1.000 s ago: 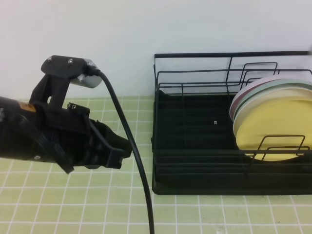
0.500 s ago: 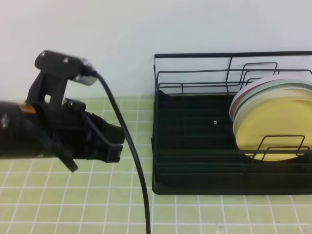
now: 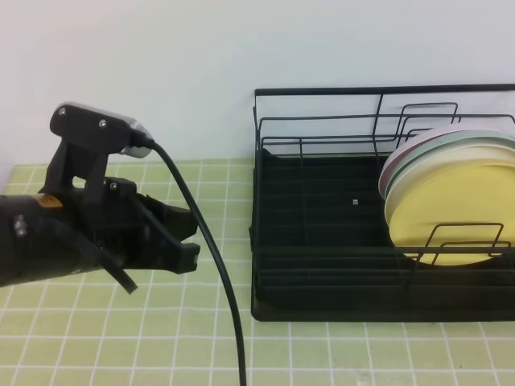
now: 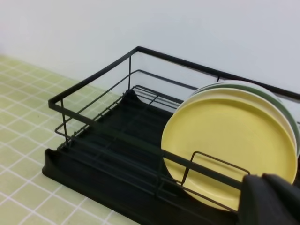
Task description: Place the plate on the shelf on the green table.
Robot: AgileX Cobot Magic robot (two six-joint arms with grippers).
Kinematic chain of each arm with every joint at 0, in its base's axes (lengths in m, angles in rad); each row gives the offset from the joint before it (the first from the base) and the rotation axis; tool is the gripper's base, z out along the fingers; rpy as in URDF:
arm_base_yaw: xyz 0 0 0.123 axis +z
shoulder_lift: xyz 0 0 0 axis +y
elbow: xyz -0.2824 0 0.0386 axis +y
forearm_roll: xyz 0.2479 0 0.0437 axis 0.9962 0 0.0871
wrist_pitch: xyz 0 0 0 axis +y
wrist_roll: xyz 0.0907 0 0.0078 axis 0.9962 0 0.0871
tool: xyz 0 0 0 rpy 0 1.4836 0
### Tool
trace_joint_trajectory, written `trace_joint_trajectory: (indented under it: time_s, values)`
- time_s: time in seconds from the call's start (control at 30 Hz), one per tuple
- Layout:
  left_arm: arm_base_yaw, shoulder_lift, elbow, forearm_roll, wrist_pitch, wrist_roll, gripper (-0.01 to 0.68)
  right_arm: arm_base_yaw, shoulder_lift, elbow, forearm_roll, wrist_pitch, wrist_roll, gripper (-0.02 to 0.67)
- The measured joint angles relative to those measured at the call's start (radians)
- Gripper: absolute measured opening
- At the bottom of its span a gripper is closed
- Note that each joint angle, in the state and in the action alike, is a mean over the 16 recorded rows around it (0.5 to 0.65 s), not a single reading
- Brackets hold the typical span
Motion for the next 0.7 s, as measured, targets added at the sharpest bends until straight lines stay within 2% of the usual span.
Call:
trace_joint_trajectory:
  time_s: [0.7]
  values:
    - [0.000, 0.000, 0.003, -0.036, -0.001, -0.001, -0.002, 0.000, -0.062, 0.052, 0.000, 0.023, 0.008, -0.002]
